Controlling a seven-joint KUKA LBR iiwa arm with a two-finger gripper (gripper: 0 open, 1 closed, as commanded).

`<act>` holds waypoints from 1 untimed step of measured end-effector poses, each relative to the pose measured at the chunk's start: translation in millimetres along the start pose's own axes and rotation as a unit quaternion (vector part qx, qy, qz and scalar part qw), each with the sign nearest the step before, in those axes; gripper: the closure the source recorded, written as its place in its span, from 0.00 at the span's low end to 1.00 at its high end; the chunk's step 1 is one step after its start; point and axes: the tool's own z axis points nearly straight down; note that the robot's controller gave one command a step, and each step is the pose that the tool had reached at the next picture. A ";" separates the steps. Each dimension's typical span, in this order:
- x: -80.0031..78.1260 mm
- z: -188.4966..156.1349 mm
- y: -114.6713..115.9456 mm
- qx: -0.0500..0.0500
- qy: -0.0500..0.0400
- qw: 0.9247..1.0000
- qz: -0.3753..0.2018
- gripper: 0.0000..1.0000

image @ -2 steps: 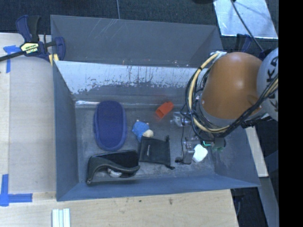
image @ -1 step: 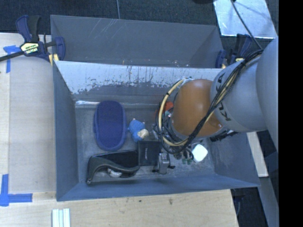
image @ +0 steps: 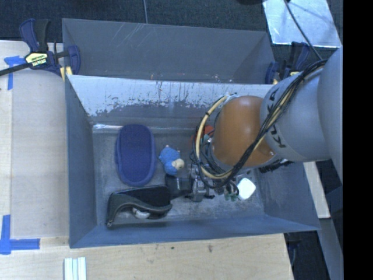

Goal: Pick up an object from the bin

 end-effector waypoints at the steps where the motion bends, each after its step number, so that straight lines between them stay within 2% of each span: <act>1: -7.0 -173.6 -33.4 0.000 -0.004 1.000 0.013 1.00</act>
Offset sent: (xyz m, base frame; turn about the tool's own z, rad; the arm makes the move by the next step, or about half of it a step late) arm 0.0035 -0.0324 0.1687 0.0237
